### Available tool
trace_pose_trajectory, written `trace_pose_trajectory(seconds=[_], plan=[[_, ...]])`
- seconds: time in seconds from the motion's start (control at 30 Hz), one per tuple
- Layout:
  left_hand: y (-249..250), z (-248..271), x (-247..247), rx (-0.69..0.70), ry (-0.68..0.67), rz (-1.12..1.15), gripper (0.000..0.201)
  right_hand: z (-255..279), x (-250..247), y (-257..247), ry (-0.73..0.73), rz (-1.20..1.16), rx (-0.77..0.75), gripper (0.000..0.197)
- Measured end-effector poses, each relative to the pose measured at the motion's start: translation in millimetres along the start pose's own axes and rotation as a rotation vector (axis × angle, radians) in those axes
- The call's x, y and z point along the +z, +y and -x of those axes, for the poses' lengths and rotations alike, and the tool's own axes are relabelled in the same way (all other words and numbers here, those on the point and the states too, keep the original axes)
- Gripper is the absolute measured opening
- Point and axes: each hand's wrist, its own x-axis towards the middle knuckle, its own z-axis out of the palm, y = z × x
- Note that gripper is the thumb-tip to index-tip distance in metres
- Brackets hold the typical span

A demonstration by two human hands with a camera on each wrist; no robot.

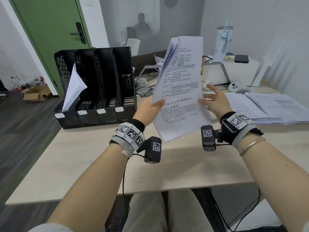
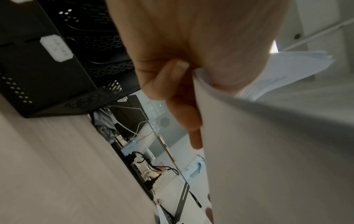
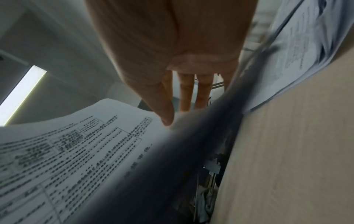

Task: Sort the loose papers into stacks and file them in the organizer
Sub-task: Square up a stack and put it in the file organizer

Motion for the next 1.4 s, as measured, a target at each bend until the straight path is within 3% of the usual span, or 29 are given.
trace_pose_trajectory(seconds=[0.1, 0.2, 0.27, 0.33, 0.43, 0.6, 0.67, 0.77, 0.97, 1.07, 1.27, 1.33, 1.4], plan=[[-4.8, -4.1, -10.6, -0.016, 0.123, -0.047, 0.026, 4.7, 9.9, 4.3, 0.006, 0.182, -0.013, 0.083], [-5.2, -7.5, -15.8, -0.042, 0.282, -0.033, 0.033, 11.7, 29.7, 4.8, -0.025, 0.182, 0.082, 0.093], [-2.7, -9.0, -16.6, -0.034, 0.36, -0.002, 0.033, 19.7, 48.3, -0.5, -0.115, 0.043, 0.206, 0.083], [-1.5, -10.1, -17.0, -0.018, 0.411, 0.016, 0.032, 29.6, 67.3, -8.6, -0.247, -0.159, 0.284, 0.058], [-2.6, -10.3, -17.4, -0.021, 0.45, 0.059, 0.029, 35.4, 86.7, -16.2, -0.344, -0.269, 0.27, 0.039], [-2.5, -7.8, -24.7, -0.045, 0.405, 0.13, 0.017, 32.7, 98.6, -20.6, -0.335, -0.377, 0.25, 0.051], [2.6, -5.8, -29.9, -0.048, 0.372, 0.128, 0.025, 32.1, 99.2, -19.9, -0.318, -0.395, 0.233, 0.052], [12.4, -0.7, -37.9, -0.047, 0.303, 0.125, 0.02, 29.3, 99.5, -18.4, -0.292, -0.446, 0.217, 0.05], [12.9, -0.9, -51.7, -0.158, 0.24, -0.004, 0.028, 24.5, 112.8, -20.2, -0.253, -0.445, 0.222, 0.052], [13.8, -0.6, -58.8, -0.162, 0.283, -0.113, 0.031, 23.3, 122.1, -21.8, -0.264, -0.304, 0.2, 0.069], [9.7, -1.9, -85.0, -0.185, 0.381, -0.164, 0.035, 35.2, 148.3, -40.9, -0.465, 0.525, -0.204, 0.114], [11.0, -2.7, -92.2, -0.195, 0.411, -0.155, 0.038, 38.3, 164.2, -45.5, -0.464, 0.737, -0.293, 0.112], [11.7, -2.4, -100.0, -0.211, 0.431, -0.138, 0.037, 39.2, 181.0, -51.6, -0.372, 0.898, -0.386, 0.091]])
